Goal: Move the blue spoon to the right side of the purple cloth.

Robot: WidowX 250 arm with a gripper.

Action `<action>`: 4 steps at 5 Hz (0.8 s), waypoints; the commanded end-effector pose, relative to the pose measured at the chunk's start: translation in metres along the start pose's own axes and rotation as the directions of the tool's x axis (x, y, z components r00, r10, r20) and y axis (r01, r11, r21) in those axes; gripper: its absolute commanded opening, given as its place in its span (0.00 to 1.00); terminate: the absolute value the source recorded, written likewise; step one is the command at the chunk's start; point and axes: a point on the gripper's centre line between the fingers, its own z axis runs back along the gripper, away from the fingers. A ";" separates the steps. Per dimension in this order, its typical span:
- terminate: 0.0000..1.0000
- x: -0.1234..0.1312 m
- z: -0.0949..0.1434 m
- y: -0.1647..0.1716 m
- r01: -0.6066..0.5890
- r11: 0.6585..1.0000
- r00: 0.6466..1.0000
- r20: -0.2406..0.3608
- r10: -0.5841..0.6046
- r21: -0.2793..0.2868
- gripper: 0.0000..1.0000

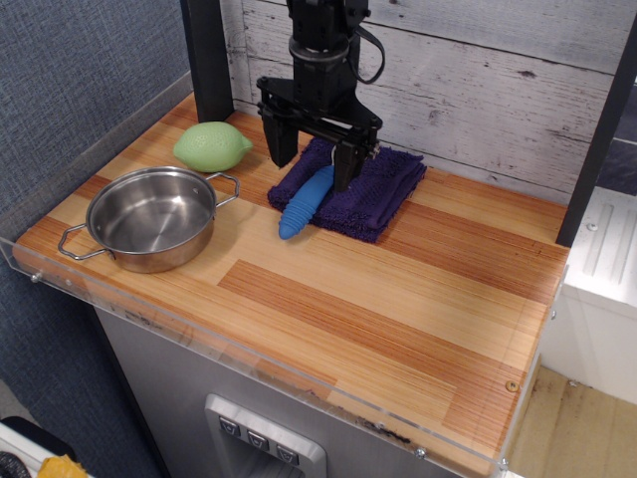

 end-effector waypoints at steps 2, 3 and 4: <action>0.00 0.008 -0.011 0.000 0.057 0.998 0.998 0.001 -0.057 0.012 1.00; 0.00 0.007 -0.014 0.001 0.063 0.998 0.998 -0.009 -0.063 0.020 1.00; 0.00 0.007 -0.014 0.000 0.074 0.997 0.997 -0.013 -0.074 0.031 0.00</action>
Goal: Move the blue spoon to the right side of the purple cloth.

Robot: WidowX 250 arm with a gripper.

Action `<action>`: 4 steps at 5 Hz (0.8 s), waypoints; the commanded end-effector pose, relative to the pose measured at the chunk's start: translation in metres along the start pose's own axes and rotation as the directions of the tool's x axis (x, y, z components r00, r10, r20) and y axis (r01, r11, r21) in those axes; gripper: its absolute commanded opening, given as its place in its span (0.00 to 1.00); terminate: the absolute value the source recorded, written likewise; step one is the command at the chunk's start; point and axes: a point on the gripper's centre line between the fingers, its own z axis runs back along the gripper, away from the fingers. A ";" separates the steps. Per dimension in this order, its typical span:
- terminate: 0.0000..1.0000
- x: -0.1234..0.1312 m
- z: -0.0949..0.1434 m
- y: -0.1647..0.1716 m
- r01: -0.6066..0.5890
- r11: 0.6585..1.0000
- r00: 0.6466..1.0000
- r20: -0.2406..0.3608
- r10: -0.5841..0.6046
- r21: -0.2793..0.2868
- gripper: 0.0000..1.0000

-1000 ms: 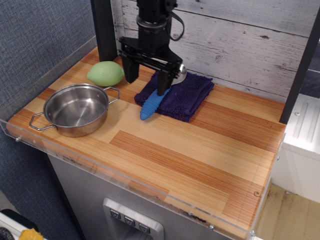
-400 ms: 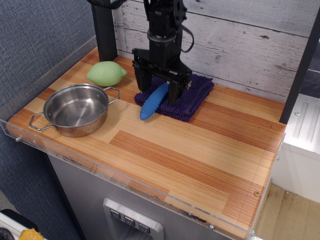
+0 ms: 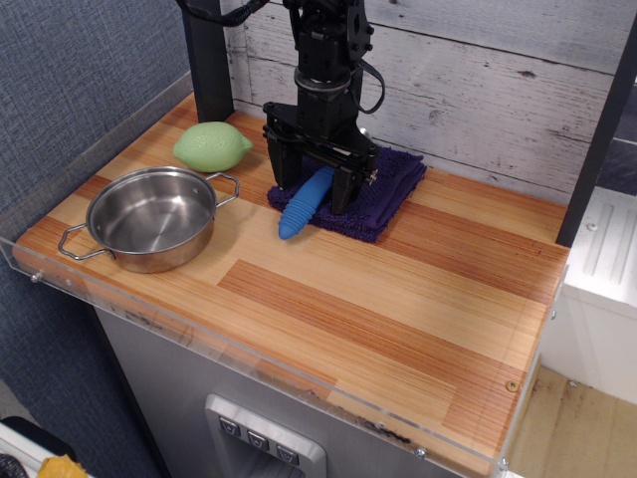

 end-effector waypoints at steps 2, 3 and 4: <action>0.00 0.007 0.015 -0.005 0.027 0.999 0.999 0.025 -0.027 0.029 0.00; 0.00 0.008 0.028 -0.004 0.026 0.999 0.999 0.043 -0.028 0.037 0.00; 0.00 0.009 0.055 -0.007 0.018 0.999 0.996 0.087 -0.022 0.045 0.00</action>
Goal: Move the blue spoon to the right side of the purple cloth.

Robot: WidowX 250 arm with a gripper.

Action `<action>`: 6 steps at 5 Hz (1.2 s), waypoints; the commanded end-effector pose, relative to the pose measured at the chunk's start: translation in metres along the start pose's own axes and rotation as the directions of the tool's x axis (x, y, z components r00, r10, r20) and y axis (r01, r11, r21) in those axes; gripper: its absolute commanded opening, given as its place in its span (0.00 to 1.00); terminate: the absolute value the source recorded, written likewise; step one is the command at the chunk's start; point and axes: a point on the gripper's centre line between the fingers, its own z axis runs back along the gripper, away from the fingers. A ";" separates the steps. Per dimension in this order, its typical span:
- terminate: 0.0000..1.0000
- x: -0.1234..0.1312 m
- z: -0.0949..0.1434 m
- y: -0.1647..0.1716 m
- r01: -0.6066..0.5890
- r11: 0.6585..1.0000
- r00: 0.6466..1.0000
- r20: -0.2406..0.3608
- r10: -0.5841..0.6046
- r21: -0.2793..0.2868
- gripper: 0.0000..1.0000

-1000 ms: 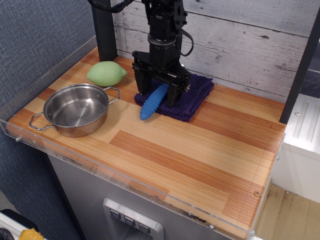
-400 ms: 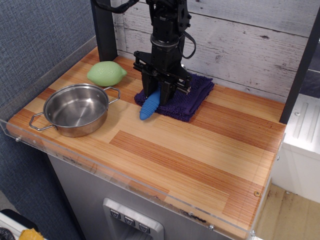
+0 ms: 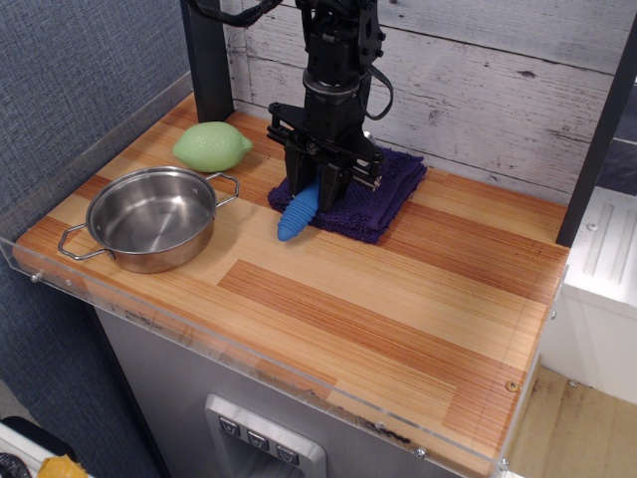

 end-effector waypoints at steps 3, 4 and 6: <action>0.00 0.012 0.055 -0.071 0.082 0.992 0.992 0.109 -0.071 -0.098 0.00; 0.00 0.011 0.039 -0.095 0.076 0.991 0.995 0.075 -0.068 -0.111 0.00; 0.00 0.008 0.016 -0.125 0.042 0.997 0.998 0.041 -0.039 -0.061 0.00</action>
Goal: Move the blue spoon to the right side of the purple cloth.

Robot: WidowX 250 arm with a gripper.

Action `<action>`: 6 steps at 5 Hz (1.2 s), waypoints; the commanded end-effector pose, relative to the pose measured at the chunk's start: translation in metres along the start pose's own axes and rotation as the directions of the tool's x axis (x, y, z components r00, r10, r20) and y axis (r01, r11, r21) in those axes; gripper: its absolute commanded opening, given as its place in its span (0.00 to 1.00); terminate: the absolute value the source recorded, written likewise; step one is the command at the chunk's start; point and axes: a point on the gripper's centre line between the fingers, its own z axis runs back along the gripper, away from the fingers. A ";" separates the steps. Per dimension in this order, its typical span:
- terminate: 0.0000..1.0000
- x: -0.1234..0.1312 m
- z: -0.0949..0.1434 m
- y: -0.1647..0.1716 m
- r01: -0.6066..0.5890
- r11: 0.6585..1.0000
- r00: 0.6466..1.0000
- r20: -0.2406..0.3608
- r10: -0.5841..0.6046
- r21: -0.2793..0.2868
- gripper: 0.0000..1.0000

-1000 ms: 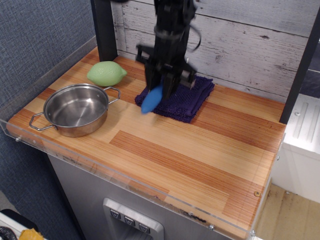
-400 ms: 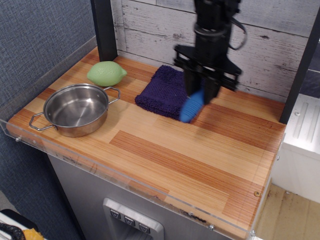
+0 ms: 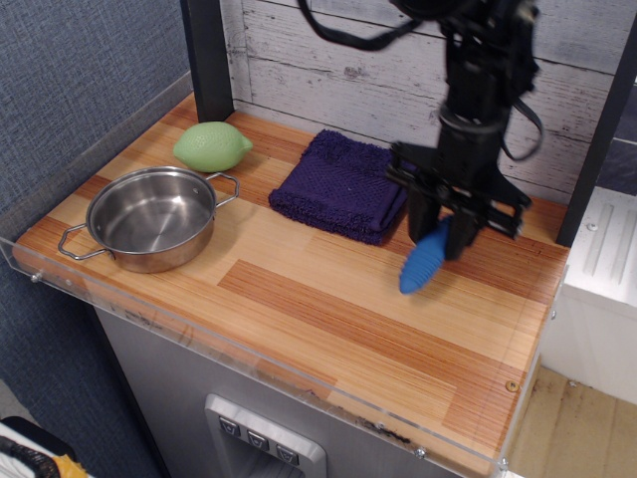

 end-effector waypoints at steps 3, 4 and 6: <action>0.00 0.001 0.014 -0.006 -0.050 0.999 0.997 0.054 0.049 0.019 1.00; 0.00 0.001 0.035 0.002 -0.055 0.998 0.993 0.102 0.055 -0.005 1.00; 0.00 -0.015 0.100 0.037 -0.061 0.996 0.971 0.227 0.074 -0.066 1.00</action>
